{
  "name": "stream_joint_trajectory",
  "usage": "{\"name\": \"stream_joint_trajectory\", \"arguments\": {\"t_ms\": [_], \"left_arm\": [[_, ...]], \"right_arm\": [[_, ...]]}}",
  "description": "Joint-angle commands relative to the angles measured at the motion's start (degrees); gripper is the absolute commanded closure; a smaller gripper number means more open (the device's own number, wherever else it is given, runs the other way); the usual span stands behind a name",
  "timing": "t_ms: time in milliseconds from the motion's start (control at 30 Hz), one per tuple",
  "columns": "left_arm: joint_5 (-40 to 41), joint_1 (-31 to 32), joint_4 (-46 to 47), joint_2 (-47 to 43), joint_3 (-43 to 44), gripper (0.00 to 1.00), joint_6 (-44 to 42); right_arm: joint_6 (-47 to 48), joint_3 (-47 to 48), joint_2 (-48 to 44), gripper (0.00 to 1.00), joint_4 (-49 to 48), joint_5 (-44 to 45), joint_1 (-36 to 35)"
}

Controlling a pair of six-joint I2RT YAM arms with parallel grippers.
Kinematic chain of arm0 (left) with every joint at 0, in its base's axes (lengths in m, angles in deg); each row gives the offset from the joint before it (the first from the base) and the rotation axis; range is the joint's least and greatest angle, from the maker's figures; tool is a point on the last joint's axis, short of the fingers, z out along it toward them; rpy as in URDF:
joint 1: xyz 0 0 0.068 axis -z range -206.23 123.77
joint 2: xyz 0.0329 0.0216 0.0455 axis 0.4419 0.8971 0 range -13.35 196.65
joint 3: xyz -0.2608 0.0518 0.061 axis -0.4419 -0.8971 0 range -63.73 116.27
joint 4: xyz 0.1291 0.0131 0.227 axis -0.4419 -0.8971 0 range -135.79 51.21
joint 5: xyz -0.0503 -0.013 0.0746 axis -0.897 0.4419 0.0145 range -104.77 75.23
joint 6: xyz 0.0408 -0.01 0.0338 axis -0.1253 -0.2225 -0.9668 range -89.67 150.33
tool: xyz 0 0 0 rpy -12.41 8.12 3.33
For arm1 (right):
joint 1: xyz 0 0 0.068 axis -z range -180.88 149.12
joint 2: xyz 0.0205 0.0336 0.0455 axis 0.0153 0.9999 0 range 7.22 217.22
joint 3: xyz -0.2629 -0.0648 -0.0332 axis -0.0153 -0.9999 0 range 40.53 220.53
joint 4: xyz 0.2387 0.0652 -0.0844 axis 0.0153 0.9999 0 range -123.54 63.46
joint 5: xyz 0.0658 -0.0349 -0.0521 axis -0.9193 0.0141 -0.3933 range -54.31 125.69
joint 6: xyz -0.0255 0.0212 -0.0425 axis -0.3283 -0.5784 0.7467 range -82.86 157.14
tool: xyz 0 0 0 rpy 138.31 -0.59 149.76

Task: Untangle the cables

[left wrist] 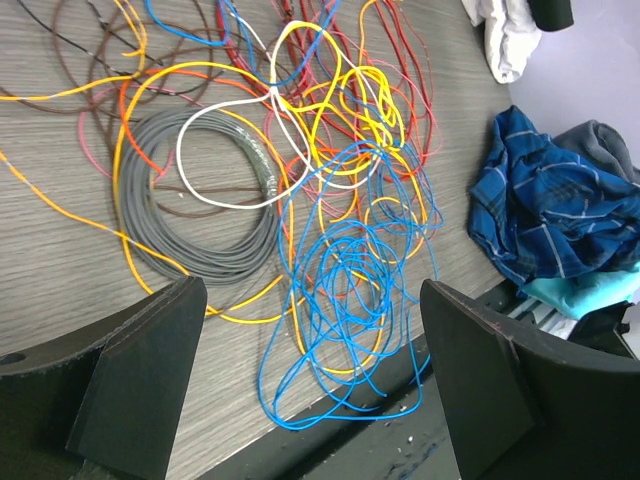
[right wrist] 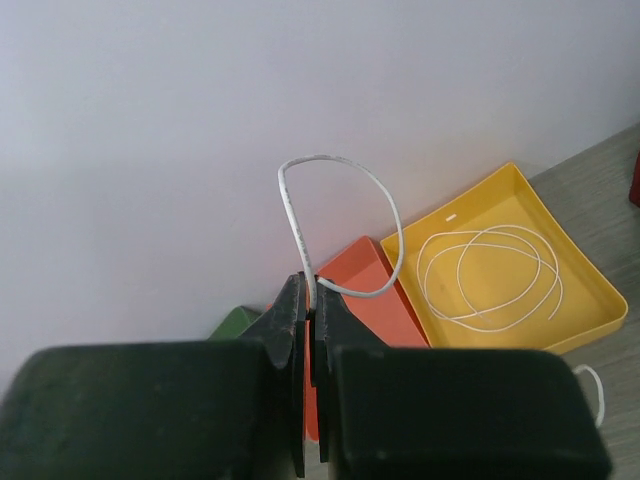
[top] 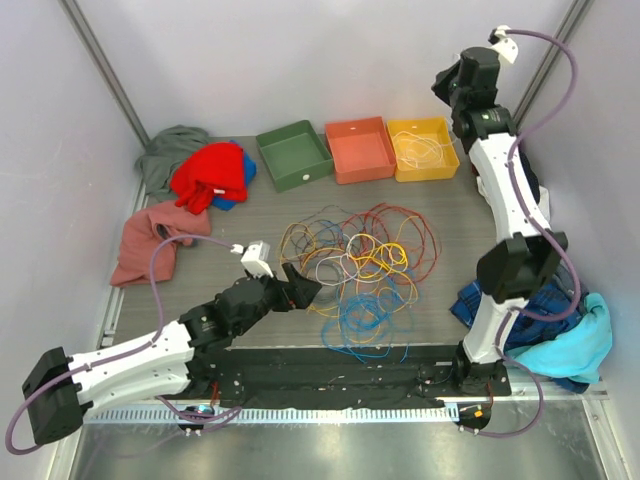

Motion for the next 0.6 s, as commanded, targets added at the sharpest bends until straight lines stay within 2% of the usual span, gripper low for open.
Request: {"name": "stream_joint_trajectory", "arguments": {"t_ms": [0, 200, 333, 567], "left_arm": [[3.1, 0.1, -3.5, -2.3, 0.8, 0.06, -2.6], [5.8, 0.1, -4.7, -3.0, 0.6, 0.05, -3.6], [7.2, 0.1, -2.9, -1.0, 0.9, 0.04, -4.6], [6.7, 0.1, -2.0, 7.7, 5.3, 0.03, -6.7]], "right_arm": [[1.1, 7.3, 6.1, 0.99, -4.6, -0.3, 0.9], [0.9, 16.7, 16.6, 0.99, -6.5, -0.9, 2.3], [-1.1, 16.9, 21.6, 0.99, -10.6, -4.1, 3.5], [-3.7, 15.6, 30.7, 0.99, -10.6, -9.9, 3.3]]}}
